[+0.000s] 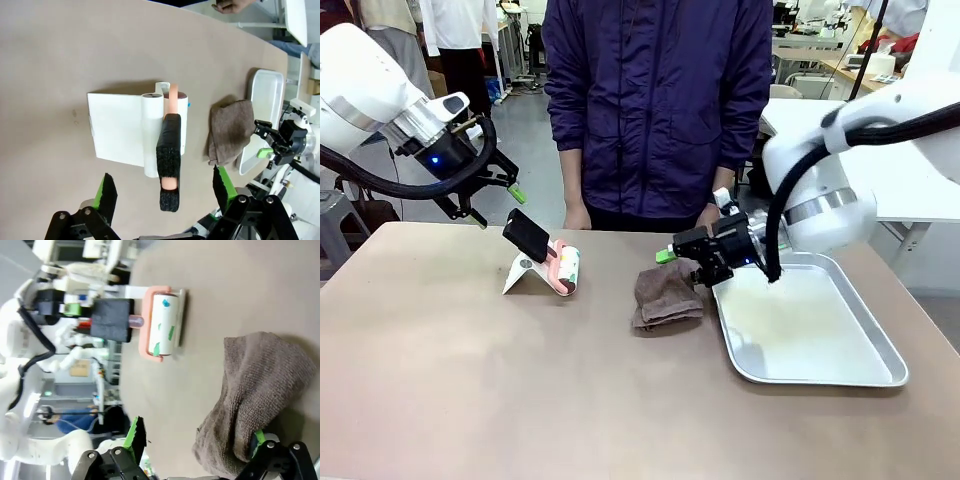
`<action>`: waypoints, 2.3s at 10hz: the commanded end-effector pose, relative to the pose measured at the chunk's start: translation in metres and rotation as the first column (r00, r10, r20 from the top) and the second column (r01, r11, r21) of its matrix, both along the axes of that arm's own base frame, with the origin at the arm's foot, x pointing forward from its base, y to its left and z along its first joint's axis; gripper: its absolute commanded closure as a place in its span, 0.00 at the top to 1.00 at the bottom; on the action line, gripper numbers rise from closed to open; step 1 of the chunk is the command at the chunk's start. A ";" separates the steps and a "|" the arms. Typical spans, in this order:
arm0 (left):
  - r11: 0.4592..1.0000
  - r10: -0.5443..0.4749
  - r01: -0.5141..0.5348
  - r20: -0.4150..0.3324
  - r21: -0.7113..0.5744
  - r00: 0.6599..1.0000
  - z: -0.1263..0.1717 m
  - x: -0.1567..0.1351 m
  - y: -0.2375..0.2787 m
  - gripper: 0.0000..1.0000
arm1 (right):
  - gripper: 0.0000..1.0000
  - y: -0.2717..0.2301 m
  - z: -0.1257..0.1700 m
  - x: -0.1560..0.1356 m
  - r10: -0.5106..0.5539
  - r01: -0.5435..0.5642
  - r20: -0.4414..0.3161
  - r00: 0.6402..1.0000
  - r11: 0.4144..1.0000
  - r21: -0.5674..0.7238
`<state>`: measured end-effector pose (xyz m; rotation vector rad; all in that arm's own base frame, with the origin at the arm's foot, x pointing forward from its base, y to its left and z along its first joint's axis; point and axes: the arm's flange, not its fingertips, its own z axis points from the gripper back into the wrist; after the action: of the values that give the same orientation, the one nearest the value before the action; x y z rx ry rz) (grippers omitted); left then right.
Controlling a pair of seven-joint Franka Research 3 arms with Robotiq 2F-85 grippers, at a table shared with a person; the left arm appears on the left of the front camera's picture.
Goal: Clean the surface of the table.
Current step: Return the Lint Roller and towel to their original positions.
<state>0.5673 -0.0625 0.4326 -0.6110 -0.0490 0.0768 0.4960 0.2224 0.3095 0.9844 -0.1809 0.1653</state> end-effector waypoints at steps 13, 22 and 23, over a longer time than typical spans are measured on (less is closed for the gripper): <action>0.966 0.013 -0.006 0.028 -0.260 1.000 -0.003 -0.093 0.127 1.00 | 1.00 -0.056 0.103 -0.068 -0.202 0.216 0.080 0.976 0.948 -0.232; 0.649 -0.009 0.225 0.288 -0.727 0.958 -0.020 -0.232 0.204 1.00 | 1.00 -0.295 0.025 -0.199 -0.303 0.344 -0.164 0.939 0.818 0.460; 0.652 -0.005 0.217 0.282 -0.726 0.959 -0.019 -0.229 0.200 1.00 | 1.00 -0.299 0.013 -0.195 -0.338 0.382 -0.176 0.924 0.823 0.422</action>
<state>0.3289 0.1458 0.4146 -1.4613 -0.2416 -0.0915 0.3318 -0.1018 0.3439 1.4167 -0.3106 -0.3055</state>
